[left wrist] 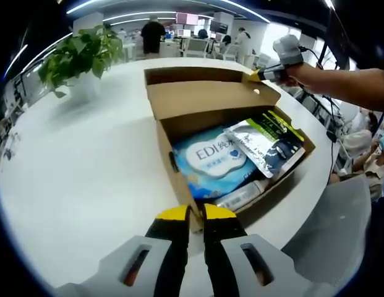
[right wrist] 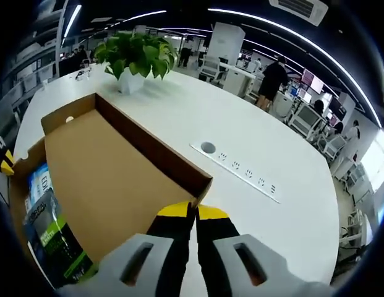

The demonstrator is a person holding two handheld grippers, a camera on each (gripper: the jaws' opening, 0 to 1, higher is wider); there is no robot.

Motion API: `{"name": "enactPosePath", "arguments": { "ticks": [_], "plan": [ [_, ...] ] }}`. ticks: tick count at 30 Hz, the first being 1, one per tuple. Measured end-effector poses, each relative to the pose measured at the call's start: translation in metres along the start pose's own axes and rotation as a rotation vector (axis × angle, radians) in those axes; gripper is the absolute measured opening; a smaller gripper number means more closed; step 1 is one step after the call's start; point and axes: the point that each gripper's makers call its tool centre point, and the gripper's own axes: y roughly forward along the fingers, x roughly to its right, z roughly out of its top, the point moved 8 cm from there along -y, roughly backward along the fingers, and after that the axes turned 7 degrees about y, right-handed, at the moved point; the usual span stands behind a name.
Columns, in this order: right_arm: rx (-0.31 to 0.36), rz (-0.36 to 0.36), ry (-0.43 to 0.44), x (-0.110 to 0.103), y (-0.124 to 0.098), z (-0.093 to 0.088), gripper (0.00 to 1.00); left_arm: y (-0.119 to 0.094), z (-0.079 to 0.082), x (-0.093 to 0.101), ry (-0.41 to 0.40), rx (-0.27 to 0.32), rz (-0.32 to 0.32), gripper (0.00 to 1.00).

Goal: Operate the shoe box by opening the lid, removing the specified soft item, and placing it in the target area until the item is outside and the box remains undamaged.

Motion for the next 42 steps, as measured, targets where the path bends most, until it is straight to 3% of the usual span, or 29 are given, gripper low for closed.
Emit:
{"name": "enactPosePath", "arguments": {
  "ticks": [10, 26, 34, 42],
  "plan": [
    [-0.079, 0.008, -0.017, -0.003, 0.018, -0.014, 0.01, 0.0, 0.0, 0.0, -0.005, 0.003, 0.005, 0.04],
    [-0.139, 0.02, -0.025, -0.005, 0.028, -0.026, 0.01, 0.001, -0.001, 0.001, -0.017, 0.004, 0.003, 0.04],
    [-0.141, 0.028, -0.001, -0.002, 0.028, -0.027, 0.02, 0.001, -0.001, 0.001, -0.034, 0.009, 0.004, 0.05],
    [-0.09, 0.028, -0.003, -0.002, 0.018, -0.022, 0.07, 0.001, -0.002, 0.002, -0.041, 0.022, 0.011, 0.05]
  ]
}}
